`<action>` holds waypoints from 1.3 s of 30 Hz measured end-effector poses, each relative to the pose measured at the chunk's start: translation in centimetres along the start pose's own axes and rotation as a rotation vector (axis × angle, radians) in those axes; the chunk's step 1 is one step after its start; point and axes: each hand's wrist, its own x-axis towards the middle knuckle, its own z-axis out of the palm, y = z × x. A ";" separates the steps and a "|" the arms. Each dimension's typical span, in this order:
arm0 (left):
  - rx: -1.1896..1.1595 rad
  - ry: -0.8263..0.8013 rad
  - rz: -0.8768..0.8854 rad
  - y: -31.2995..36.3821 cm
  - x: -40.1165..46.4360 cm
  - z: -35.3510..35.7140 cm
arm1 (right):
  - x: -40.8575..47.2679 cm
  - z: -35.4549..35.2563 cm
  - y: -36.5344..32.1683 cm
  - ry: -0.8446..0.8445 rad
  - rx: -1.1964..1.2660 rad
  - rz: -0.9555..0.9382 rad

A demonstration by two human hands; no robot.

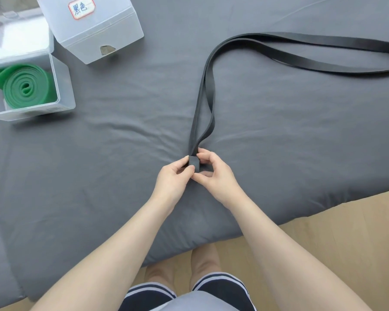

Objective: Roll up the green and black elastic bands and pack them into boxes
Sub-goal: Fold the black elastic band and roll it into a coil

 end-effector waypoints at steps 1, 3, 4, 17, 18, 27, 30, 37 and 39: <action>0.003 0.004 -0.008 0.0 0.1 0.0 | 0.1 -0.2 -0.1 -0.017 -0.025 -0.002; 0.016 0.014 -0.025 0.0 0.3 -0.1 | 0.6 -0.7 -0.5 -0.046 -0.088 -0.013; 0.027 0.005 -0.033 0.0 0.5 -0.2 | 0.9 -0.9 -0.7 -0.058 -0.080 -0.007; 0.113 0.087 0.034 0.8 0.7 2.9 | 1.9 -0.9 -1.1 -0.091 -0.043 0.113; 0.104 0.096 0.028 0.9 0.8 3.1 | 1.9 -1.0 -1.1 -0.099 -0.018 0.116; -0.156 0.123 -0.127 0.4 1.1 1.3 | 1.9 -1.1 -0.4 0.015 -0.111 0.083; -0.247 0.118 -0.159 0.5 1.1 1.2 | 1.7 -0.9 -0.4 0.068 -0.103 0.046; -0.459 0.030 -0.267 0.6 0.8 0.2 | 0.8 -0.5 -0.9 -0.071 -0.016 0.010; -0.429 -0.028 -0.247 0.2 0.3 -0.5 | 0.3 0.0 -1.0 -0.096 0.005 0.006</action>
